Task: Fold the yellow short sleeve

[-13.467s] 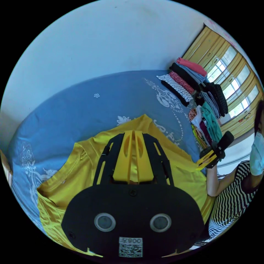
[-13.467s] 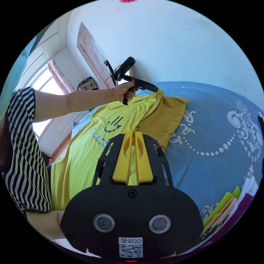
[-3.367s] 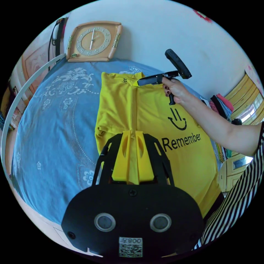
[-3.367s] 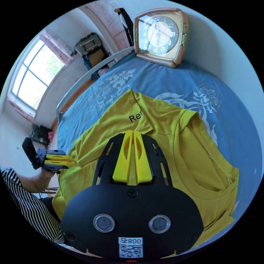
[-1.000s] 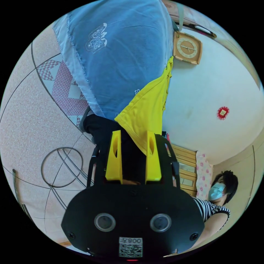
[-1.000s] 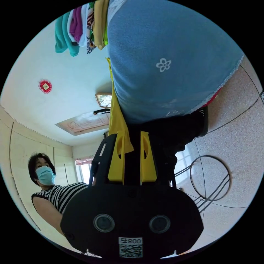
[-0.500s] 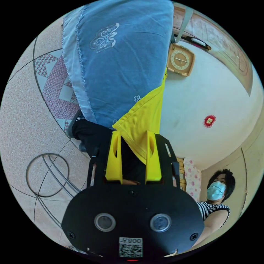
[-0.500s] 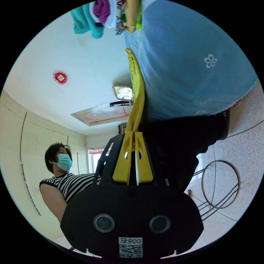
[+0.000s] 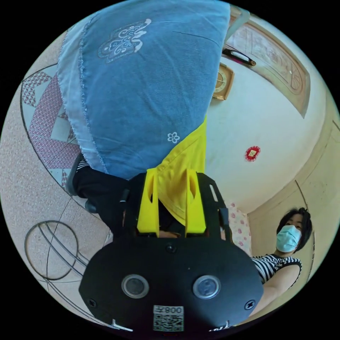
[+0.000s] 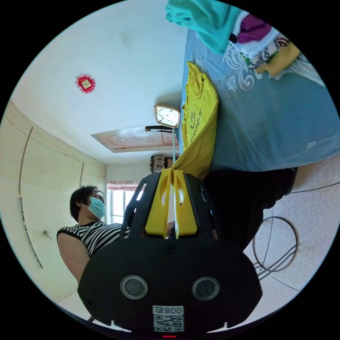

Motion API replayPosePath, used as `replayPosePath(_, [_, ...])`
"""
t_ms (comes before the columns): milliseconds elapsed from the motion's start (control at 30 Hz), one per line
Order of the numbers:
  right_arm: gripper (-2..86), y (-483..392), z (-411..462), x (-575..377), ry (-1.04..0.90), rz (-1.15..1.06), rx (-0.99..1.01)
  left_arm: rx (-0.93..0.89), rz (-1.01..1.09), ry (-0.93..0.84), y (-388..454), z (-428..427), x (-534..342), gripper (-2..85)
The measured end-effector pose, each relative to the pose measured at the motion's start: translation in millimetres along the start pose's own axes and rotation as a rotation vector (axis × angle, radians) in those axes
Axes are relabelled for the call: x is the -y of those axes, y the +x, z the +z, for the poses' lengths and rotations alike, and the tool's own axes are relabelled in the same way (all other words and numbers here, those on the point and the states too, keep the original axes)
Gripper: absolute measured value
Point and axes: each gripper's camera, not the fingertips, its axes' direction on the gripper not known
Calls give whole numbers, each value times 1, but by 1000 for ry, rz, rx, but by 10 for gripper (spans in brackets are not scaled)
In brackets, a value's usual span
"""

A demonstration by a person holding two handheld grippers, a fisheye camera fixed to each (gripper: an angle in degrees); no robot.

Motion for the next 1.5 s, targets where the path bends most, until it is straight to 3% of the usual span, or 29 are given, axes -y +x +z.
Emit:
replayPosePath(100, [6,-8,-1,-1,-6,-10,-9,-38,26,13,15,-7,-12,35])
replayPosePath(333, [6,-22,-14,-7,14,-47,0,-58,96,42,69,-42,-38,20])
replayPosePath(600, [6,-57,-46,-15,57,-166,41,2,353,-122,201,-29,-48,15])
replayPosePath(800, [5,-86,-79,-23,86,-275,92,-20,438,-149,262,-27,-69,14])
replayPosePath(1267, [4,-107,-167,-61,140,-387,150,15,407,-172,306,-54,-129,12])
replayPosePath(1500, [4,-98,-197,-66,194,-401,217,-68,411,-173,321,-53,-132,11])
